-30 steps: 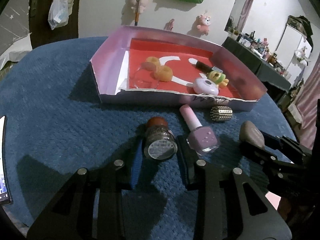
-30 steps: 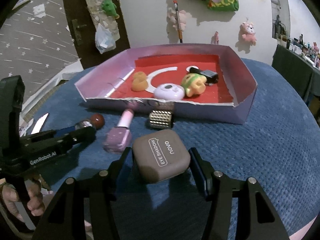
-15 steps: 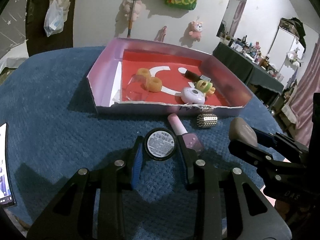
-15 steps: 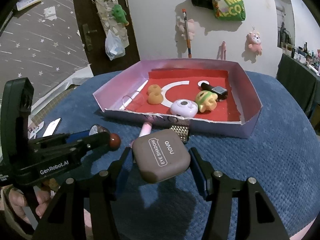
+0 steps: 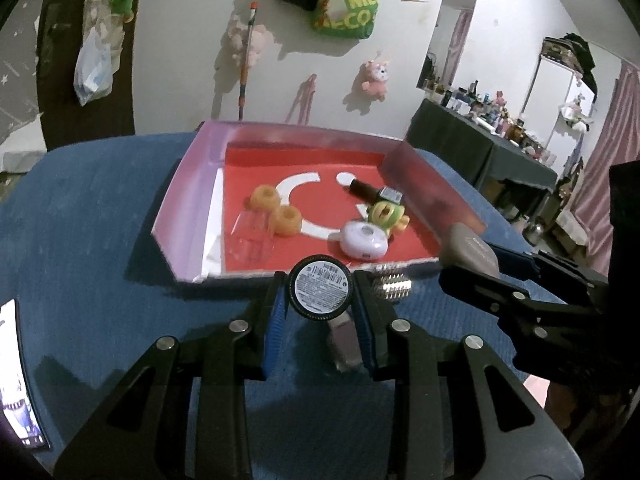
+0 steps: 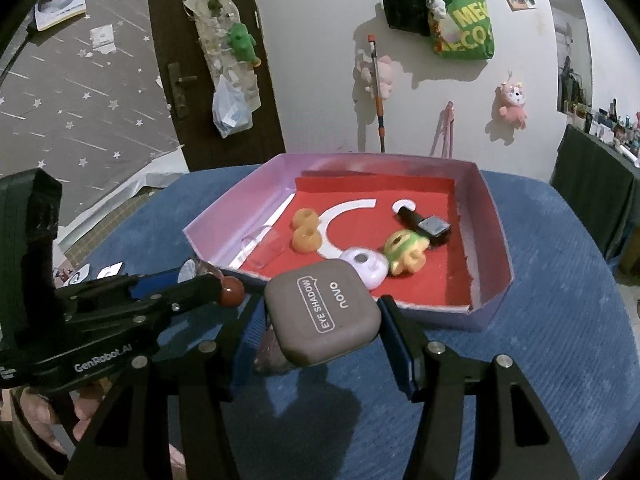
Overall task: Organize rigid objects
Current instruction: 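Carry the eye shadow case and glitter polish with both tools into the red box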
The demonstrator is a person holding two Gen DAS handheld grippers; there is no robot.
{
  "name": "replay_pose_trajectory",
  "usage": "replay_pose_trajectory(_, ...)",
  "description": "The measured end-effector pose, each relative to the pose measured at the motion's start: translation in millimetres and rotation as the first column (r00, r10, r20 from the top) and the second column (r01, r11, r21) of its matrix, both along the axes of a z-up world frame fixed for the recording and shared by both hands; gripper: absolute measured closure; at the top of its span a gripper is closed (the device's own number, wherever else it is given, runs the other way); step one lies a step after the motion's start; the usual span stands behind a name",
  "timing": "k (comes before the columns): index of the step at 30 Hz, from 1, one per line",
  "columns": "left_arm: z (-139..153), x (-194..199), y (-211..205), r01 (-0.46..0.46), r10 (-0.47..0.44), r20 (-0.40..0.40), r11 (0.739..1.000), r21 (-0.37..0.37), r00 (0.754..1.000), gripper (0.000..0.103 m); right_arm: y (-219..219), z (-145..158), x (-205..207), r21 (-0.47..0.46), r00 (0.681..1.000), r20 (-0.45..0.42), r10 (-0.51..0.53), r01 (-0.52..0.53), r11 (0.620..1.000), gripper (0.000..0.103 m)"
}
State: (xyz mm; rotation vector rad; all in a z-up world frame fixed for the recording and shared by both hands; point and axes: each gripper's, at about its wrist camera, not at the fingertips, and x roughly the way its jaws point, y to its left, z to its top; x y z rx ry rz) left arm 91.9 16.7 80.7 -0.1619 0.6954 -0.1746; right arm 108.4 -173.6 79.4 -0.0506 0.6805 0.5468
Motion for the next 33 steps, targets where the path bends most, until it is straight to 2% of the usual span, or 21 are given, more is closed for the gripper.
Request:
replay_pose_trajectory(8, -1, 30, -8, 0.029, -0.029, -0.016, 1.0, 0.008, 0.999, 0.074, -13, 4, 38, -0.057, 0.999, -0.026, -0.041, 0.039, 0.998, 0.044)
replay_pose_trajectory(19, -19, 64, -13, 0.042, -0.041, -0.076, 0.999, 0.006, 0.996, 0.074, -13, -19, 84, -0.149, 0.991, -0.124, -0.057, 0.038, 0.988, 0.044)
replay_pose_trajectory(26, -33, 79, -9, 0.036, -0.036, -0.125, 0.999, 0.002, 0.991, 0.074, -5, -33, 99, -0.229, 0.984, -0.169, -0.06, 0.02, 0.973, 0.044)
replay_pose_trajectory(33, -35, 79, -2, 0.033, -0.033, -0.146, 0.999, -0.006, 0.989, 0.074, 5, -39, 104, -0.304, 0.981, -0.182, -0.059, 0.001, 0.953, 0.044)
